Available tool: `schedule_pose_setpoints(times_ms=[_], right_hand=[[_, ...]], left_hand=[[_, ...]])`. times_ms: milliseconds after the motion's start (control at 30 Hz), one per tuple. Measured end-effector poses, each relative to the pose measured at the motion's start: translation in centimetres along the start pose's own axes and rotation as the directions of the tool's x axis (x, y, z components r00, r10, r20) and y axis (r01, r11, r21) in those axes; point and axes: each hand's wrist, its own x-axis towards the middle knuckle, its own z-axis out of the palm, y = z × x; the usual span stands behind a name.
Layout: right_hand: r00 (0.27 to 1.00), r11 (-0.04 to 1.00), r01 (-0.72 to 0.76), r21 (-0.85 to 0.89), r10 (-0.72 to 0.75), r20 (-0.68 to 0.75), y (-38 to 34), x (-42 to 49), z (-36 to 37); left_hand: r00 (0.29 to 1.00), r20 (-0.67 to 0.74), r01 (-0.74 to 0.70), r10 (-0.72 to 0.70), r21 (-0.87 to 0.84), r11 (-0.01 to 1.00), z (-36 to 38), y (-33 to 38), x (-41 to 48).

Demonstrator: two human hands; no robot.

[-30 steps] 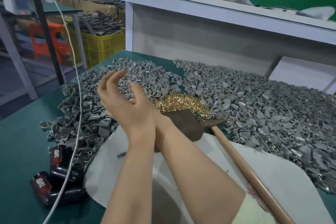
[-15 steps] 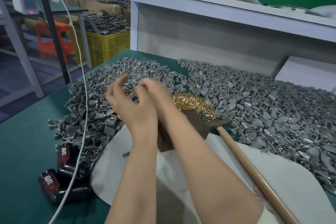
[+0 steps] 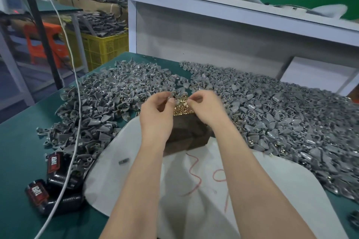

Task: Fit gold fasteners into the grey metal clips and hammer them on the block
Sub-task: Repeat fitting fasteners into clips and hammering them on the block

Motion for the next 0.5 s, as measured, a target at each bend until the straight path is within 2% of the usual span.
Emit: schedule_pose_setpoints(times_ms=[67,200,400,500], right_hand=[[0.99,0.968,-0.094,-0.231,0.116,0.082,-0.3,1.2,1.5],[0.923,0.872,-0.216,-0.439,0.329,0.199,-1.5,3.8,4.0],[0.879,0.843,-0.166,-0.512,0.362,0.311,-2.1,5.7,5.2],[0.932,0.902,-0.131,-0.412,0.253,0.258,-1.5,5.6,5.6]], left_hand=[[0.999,-0.045,-0.006,0.005,-0.011,1.0,0.1,-0.1,0.1],[0.993,-0.114,-0.001,-0.005,-0.048,0.999,0.1,-0.4,0.3],[0.989,-0.148,-0.003,-0.011,-0.097,0.995,0.3,-0.4,0.4],[0.99,-0.141,-0.006,-0.007,-0.092,0.996,0.4,-0.5,0.4]])
